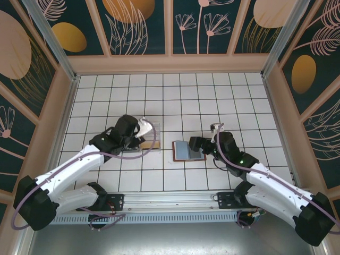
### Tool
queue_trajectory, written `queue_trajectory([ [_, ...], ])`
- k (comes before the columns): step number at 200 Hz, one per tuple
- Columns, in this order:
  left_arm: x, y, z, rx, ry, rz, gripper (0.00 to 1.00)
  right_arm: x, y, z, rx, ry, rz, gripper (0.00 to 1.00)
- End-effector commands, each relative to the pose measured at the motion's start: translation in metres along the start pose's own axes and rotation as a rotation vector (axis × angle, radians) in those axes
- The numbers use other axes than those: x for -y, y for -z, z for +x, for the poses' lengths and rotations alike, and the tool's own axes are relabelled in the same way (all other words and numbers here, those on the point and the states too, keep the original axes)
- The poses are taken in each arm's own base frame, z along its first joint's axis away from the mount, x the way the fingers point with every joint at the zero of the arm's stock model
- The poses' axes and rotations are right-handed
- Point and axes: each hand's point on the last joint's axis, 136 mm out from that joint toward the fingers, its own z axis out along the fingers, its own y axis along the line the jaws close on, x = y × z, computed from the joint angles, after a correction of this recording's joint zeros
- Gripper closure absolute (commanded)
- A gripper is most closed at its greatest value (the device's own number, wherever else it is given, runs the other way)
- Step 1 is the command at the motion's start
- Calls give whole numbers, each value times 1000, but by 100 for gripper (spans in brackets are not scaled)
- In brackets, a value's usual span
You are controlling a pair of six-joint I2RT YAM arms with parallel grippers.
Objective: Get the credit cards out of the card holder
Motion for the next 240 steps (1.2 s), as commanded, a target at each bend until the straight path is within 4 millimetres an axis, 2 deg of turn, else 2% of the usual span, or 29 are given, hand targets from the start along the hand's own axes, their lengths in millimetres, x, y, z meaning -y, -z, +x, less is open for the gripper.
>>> queue_trajectory([
  [1,-12,8,-44,121,319,41,1,-6,-2,-8,10,-12,-9,1],
  [18,-13,8,-59,132,472,87,1,-8,-6,-6,-7,-25,-15,1],
  [22,-12,5,-58,117,509,92,1,-8,-6,-6,-12,-27,-18,1],
  [30,-16,6,-69,120,583,107,1,-7,-7,-6,-14,-36,-18,1],
  [50,2,3,-87,128,660,246,1,-5,-13,4,-67,-70,-30,1],
  [70,11,5,-104,241,770,331,1,3,-20,17,-129,-104,-17,4],
  [74,17,2,-100,243,800,348,1,5,-21,19,-138,-108,-11,3],
  [91,26,2,-107,286,931,431,1,9,-24,25,-162,-118,2,3],
  [115,58,-2,-111,286,1118,608,8,13,-28,34,-196,-140,11,1],
  [145,98,-10,-111,223,1153,605,16,17,-33,43,-228,-159,19,2],
  [157,116,-14,-107,174,1173,624,26,17,-34,44,-236,-161,17,5],
  [182,149,-25,-92,64,1206,651,60,21,-36,49,-248,-171,29,12],
  [196,164,-31,-83,17,1215,650,70,20,-37,51,-259,-173,23,15],
  [204,173,-34,-78,-14,1219,654,82,20,-37,52,-262,-173,22,18],
  [220,189,-41,-68,-72,1218,654,100,21,-38,55,-271,-174,27,26],
  [240,202,-49,-58,-126,1214,651,100,24,-40,58,-283,-177,38,28],
])
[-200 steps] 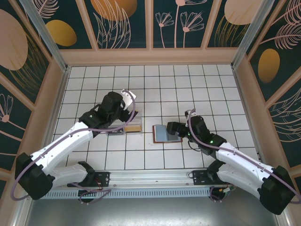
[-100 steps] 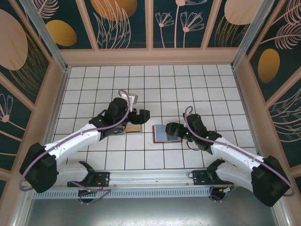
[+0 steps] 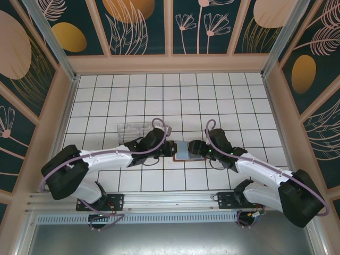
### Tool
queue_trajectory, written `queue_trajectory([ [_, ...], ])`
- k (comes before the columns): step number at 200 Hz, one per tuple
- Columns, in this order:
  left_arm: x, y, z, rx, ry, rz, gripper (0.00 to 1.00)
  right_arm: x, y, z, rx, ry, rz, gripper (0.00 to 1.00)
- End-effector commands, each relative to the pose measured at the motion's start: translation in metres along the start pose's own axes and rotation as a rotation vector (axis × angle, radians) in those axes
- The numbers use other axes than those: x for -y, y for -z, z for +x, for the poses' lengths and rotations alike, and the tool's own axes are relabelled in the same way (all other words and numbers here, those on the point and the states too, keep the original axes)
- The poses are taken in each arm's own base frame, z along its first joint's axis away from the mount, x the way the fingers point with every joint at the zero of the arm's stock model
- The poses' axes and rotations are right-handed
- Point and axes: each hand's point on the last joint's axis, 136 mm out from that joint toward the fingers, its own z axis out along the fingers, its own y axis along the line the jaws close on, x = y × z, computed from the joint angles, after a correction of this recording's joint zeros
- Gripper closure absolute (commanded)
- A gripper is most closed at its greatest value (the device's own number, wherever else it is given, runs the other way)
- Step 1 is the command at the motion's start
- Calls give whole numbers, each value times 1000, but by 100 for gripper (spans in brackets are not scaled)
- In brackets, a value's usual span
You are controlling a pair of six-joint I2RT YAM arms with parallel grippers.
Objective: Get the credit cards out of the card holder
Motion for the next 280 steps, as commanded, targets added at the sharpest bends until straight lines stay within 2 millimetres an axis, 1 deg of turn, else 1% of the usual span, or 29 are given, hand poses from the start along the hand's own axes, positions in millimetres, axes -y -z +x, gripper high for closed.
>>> queue_trajectory([
  [1,-10,-11,11,-21,52,-24,100,3,-4,3,-11,-12,-2,29],
  [20,-20,-18,19,-46,62,-60,100,8,-8,7,-31,-13,20,30],
  [29,-28,-22,23,-62,61,-96,100,10,-10,9,-39,-12,32,30],
  [52,-42,-26,30,-86,58,-153,100,17,-13,11,-50,-12,63,30],
  [121,-57,-36,44,-144,59,-208,100,27,-16,16,-67,-1,121,30],
  [170,-59,-37,45,-152,56,-222,100,25,-8,9,-38,23,156,28],
  [216,-58,-37,47,-159,55,-218,100,25,-8,10,-41,22,153,28],
  [252,-57,-37,47,-160,55,-214,100,14,-12,13,-57,25,103,28],
  [280,-57,-39,48,-168,57,-210,100,4,-11,12,-52,34,75,28],
])
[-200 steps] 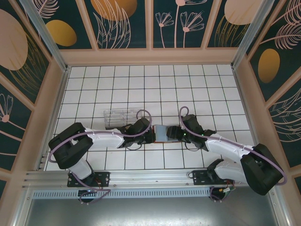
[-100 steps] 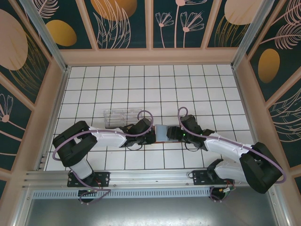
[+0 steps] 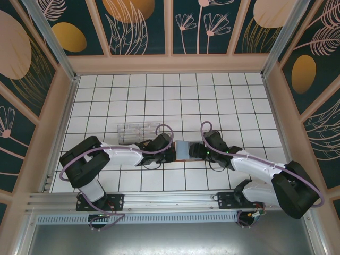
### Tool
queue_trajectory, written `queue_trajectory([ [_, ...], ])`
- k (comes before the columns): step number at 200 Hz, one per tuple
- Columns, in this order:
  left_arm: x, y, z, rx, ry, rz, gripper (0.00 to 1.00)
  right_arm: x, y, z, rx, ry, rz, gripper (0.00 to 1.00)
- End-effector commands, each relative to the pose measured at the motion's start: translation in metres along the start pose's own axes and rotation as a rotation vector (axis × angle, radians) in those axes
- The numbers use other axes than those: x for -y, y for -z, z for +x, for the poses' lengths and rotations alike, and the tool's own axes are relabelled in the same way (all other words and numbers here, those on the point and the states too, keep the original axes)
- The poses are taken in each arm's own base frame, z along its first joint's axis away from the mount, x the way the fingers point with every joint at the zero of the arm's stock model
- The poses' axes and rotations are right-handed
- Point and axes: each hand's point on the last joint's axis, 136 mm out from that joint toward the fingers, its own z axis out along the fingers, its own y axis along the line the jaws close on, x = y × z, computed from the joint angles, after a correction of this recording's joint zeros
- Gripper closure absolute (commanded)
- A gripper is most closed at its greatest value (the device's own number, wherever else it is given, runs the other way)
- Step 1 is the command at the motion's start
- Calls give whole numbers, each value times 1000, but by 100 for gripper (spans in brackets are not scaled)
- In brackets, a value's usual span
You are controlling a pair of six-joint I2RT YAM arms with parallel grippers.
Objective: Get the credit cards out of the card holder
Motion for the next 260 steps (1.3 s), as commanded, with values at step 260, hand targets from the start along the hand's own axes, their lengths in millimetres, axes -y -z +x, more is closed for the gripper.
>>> queue_trajectory([
  [260,-7,-9,13,-61,-6,-33,100,-24,4,-11,27,49,-21,26],
])
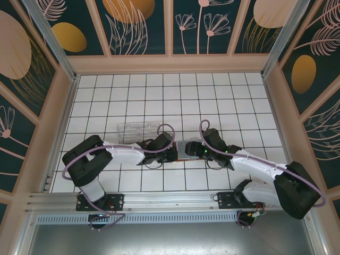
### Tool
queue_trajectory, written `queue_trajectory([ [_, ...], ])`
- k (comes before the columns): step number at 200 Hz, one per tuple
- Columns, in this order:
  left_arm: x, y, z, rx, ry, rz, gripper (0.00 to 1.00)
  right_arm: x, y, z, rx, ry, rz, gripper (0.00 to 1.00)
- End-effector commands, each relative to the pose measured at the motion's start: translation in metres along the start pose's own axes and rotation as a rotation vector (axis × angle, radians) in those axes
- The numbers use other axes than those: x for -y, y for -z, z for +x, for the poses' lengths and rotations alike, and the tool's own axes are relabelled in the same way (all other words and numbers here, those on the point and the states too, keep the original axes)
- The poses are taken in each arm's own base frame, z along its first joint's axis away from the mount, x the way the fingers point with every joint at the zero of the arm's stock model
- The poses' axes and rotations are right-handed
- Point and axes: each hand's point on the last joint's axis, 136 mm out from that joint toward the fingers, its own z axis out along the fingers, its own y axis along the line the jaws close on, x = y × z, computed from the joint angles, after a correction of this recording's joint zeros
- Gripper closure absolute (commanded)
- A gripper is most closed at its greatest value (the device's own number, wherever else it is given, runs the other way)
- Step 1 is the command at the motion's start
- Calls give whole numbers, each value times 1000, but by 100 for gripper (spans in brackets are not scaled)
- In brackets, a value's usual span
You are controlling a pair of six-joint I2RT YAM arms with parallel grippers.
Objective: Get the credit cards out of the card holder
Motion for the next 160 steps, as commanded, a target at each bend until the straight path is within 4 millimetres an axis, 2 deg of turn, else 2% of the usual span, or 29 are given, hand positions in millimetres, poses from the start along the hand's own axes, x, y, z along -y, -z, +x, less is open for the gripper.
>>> queue_trajectory([
  [1,-14,-3,12,-41,-5,-53,100,2,0,-5,12,27,52,26],
  [18,-6,9,3,2,-10,-38,100,11,1,-6,21,33,114,34],
  [23,-6,12,1,13,-9,-43,100,19,2,-10,39,32,167,37],
  [32,-5,17,-3,33,-10,-49,100,29,6,-15,67,35,244,37],
  [46,-4,24,-7,57,-7,-52,100,32,13,-22,101,58,302,37],
  [87,-9,38,-12,118,33,-49,100,-11,22,-32,147,173,248,36],
  [114,-15,41,-7,123,56,-41,100,-34,8,-24,97,226,198,37],
  [160,-18,41,-3,119,61,-29,100,-38,-27,0,-15,275,226,41],
])
